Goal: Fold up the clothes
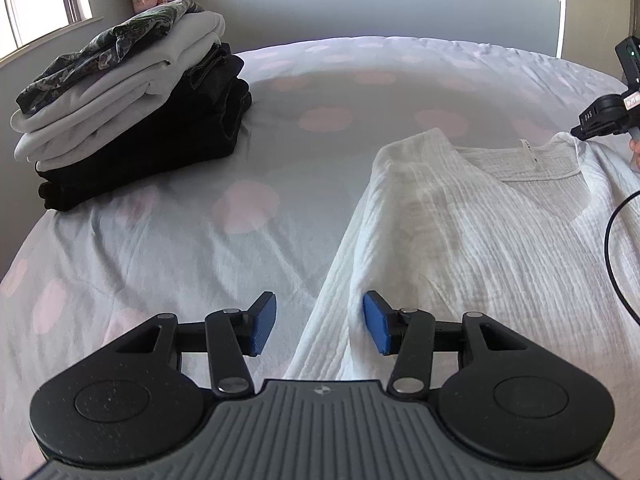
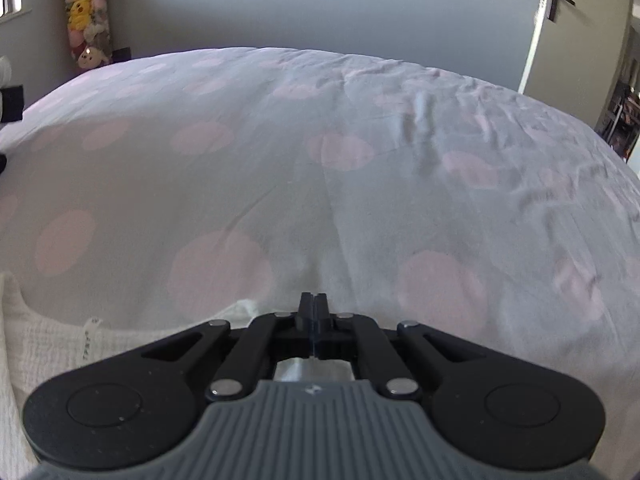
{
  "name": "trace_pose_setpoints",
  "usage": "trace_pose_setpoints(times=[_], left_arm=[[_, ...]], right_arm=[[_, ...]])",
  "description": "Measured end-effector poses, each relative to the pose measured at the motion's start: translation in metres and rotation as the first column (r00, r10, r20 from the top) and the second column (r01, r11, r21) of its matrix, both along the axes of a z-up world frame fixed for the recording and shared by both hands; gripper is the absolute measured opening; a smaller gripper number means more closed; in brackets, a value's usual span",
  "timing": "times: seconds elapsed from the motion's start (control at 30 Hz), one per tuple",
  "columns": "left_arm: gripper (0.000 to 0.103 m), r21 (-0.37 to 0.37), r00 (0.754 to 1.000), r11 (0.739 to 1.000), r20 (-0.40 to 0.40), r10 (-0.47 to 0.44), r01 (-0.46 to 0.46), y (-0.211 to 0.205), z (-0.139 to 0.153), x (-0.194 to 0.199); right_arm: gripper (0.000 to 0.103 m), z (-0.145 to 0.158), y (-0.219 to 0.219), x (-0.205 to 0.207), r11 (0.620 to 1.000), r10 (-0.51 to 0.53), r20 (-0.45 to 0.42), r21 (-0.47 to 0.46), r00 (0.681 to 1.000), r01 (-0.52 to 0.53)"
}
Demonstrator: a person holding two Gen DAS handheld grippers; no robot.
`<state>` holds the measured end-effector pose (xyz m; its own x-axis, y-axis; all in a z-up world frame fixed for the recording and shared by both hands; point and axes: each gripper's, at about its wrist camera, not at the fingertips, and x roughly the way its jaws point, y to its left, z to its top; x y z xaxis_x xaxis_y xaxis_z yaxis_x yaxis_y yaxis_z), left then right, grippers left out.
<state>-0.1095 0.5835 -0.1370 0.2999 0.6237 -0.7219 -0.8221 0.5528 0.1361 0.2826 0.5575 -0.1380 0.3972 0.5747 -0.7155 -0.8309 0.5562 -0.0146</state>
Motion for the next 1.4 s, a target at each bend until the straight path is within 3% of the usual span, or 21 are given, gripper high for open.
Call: trace_pose_setpoints(times=[0.2,0.47,0.6,0.73,0.87,0.97,1.13,1.3,1.4], left_arm=[[0.062,-0.011,1.000,1.000,0.010,0.010,-0.010,0.003,0.002,-0.003],[0.066,-0.030,1.000,0.999,0.005,0.028,-0.028,0.002,0.004,-0.003],[0.066,-0.012,1.000,1.000,-0.009,0.010,-0.010,-0.005,0.006,0.002],[0.066,-0.006,0.999,1.000,-0.038,0.008,-0.009,-0.006,0.001,0.002],[0.066,-0.030,0.999,0.999,-0.024,0.026,-0.026,0.001,-0.002,-0.003],[0.066,-0.043,0.999,0.999,-0.016,0.028,-0.028,0.006,-0.005,-0.005],[0.066,-0.065,0.999,0.997,0.005,0.041,-0.041,0.012,-0.006,-0.010],[0.066,-0.053,1.000,0.998,-0.003,0.028,-0.028,0.008,-0.005,-0.007],[0.066,-0.045,1.000,0.999,-0.008,0.021,-0.022,0.005,-0.004,-0.006]], right_arm=[[0.009,0.024,-0.016,0.004,0.999,-0.016,-0.020,0.042,1.000,0.017],[0.015,0.042,-0.119,-0.002,0.999,-0.028,-0.057,0.028,0.998,0.029],[0.016,0.039,-0.138,-0.031,0.997,0.077,-0.057,0.031,0.995,-0.075],[0.020,0.032,-0.123,-0.064,0.979,0.199,-0.075,0.062,0.977,-0.195],[0.021,0.010,-0.096,-0.085,0.964,0.266,-0.091,0.027,0.960,-0.265],[0.026,-0.010,-0.084,-0.085,0.963,0.254,-0.106,-0.061,0.961,-0.261],[0.026,-0.008,-0.088,-0.086,0.963,0.220,-0.098,-0.139,0.971,-0.232],[0.026,0.014,-0.084,-0.094,0.969,0.241,0.008,-0.047,0.970,-0.241],[0.022,0.001,-0.063,-0.094,0.968,0.235,-0.008,-0.090,0.972,-0.235]])
